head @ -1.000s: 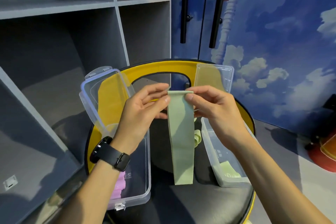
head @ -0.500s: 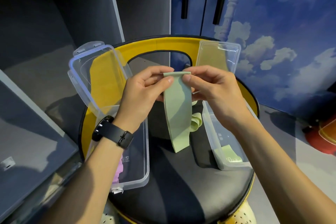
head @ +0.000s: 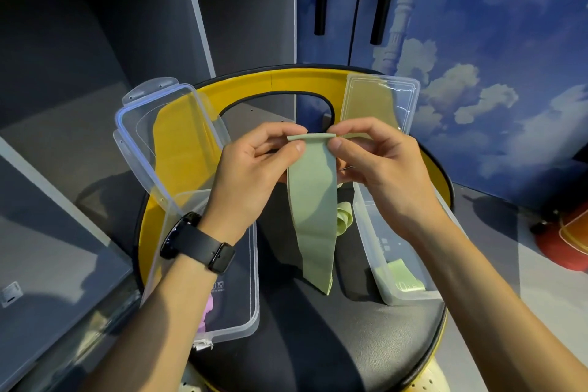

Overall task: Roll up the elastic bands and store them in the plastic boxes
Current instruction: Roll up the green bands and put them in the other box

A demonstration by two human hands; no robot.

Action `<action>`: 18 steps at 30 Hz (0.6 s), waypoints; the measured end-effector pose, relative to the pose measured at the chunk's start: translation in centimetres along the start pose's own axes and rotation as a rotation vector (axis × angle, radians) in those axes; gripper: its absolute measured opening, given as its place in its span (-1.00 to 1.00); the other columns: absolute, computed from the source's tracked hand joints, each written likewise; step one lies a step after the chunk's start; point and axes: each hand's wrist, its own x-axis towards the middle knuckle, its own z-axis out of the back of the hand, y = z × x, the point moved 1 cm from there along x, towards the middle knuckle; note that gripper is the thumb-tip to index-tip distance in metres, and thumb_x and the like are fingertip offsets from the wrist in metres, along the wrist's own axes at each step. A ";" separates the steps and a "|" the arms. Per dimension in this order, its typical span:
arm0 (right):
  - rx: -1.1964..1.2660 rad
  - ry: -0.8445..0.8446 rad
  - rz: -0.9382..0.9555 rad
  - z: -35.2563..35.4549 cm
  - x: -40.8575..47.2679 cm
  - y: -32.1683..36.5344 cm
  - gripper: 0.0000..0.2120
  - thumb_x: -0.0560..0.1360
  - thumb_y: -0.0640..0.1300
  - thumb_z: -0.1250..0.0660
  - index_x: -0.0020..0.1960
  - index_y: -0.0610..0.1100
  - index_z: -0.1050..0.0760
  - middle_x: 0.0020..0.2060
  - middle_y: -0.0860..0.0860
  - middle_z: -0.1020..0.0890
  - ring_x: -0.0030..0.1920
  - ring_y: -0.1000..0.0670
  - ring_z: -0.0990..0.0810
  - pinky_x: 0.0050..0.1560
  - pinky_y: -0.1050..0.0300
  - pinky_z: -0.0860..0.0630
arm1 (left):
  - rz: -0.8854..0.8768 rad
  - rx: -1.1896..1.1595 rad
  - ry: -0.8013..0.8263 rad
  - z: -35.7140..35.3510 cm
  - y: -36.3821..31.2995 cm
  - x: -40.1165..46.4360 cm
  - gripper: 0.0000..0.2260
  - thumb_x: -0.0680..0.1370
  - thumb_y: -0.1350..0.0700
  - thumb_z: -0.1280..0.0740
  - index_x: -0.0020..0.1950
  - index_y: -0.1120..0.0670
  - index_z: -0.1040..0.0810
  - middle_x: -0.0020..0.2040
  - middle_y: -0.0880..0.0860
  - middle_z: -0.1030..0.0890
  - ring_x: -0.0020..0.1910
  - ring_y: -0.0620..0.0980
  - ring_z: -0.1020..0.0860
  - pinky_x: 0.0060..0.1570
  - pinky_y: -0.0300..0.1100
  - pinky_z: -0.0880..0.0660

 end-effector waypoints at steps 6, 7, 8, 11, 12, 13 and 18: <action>-0.014 -0.046 0.034 0.2 0.2 0.0 -0.93 0.52 -0.33 -0.34 -0.02 -0.26 -0.58 -0.35 0.03 -0.67 -0.37 0.10 -0.58 -0.35 0.27 -0.52 | 0.005 0.030 0.050 0.4 -0.3 0.2 -0.71 0.54 0.17 -0.36 0.19 -0.15 -0.52 0.01 -0.04 -0.69 -0.08 -0.08 -0.67 -0.20 -0.17 -0.62; -0.021 -0.048 0.036 0.2 0.2 0.0 -0.93 0.52 -0.33 -0.35 -0.03 -0.25 -0.59 -0.35 0.04 -0.67 -0.36 0.10 -0.58 -0.35 0.27 -0.52 | -0.006 0.036 0.034 0.4 -0.3 0.2 -0.74 0.54 0.19 -0.36 0.15 -0.12 -0.55 -0.03 -0.05 -0.70 -0.14 -0.09 -0.66 -0.23 -0.18 -0.61; -0.028 -0.049 0.036 0.1 0.2 0.1 -0.93 0.51 -0.33 -0.35 -0.04 -0.24 -0.59 -0.36 0.05 -0.67 -0.36 0.11 -0.58 -0.35 0.28 -0.52 | -0.014 0.039 0.020 0.5 -0.3 0.3 -0.77 0.54 0.20 -0.36 0.10 -0.10 -0.58 -0.08 -0.06 -0.70 -0.21 -0.09 -0.65 -0.25 -0.19 -0.60; -0.030 -0.042 0.030 0.0 0.3 0.1 -0.93 0.51 -0.33 -0.36 -0.03 -0.24 -0.59 -0.39 0.07 -0.66 -0.39 0.13 -0.56 -0.35 0.29 -0.51 | -0.020 0.041 -0.003 0.6 -0.2 0.3 -0.80 0.55 0.23 -0.35 0.05 -0.06 -0.62 -0.16 -0.04 -0.71 -0.29 -0.09 -0.63 -0.27 -0.17 -0.60; -0.027 -0.041 0.027 -0.1 0.3 0.1 -0.93 0.51 -0.33 -0.36 -0.03 -0.24 -0.60 -0.38 0.06 -0.67 -0.38 0.12 -0.57 -0.35 0.28 -0.51 | -0.023 0.039 -0.004 0.6 -0.2 0.3 -0.80 0.55 0.23 -0.35 0.04 -0.05 -0.62 -0.17 -0.04 -0.71 -0.29 -0.09 -0.63 -0.27 -0.17 -0.60; -0.028 -0.041 0.025 -0.1 0.3 0.1 -0.93 0.50 -0.32 -0.37 -0.03 -0.23 -0.60 -0.36 0.04 -0.67 -0.36 0.10 -0.58 -0.34 0.27 -0.52 | -0.028 0.037 -0.004 0.6 -0.2 0.3 -0.80 0.55 0.24 -0.35 0.04 -0.05 -0.62 -0.18 -0.04 -0.71 -0.30 -0.09 -0.62 -0.27 -0.17 -0.60; -0.019 -0.036 0.023 0.0 0.3 0.1 -0.91 0.50 -0.31 -0.37 -0.03 -0.20 -0.61 -0.32 0.01 -0.70 -0.31 0.06 -0.61 -0.31 0.23 -0.55 | -0.045 0.034 0.007 0.6 -0.4 0.2 -0.80 0.55 0.26 -0.33 0.03 -0.03 -0.61 -0.20 -0.06 -0.71 -0.28 -0.13 -0.63 -0.27 -0.22 -0.60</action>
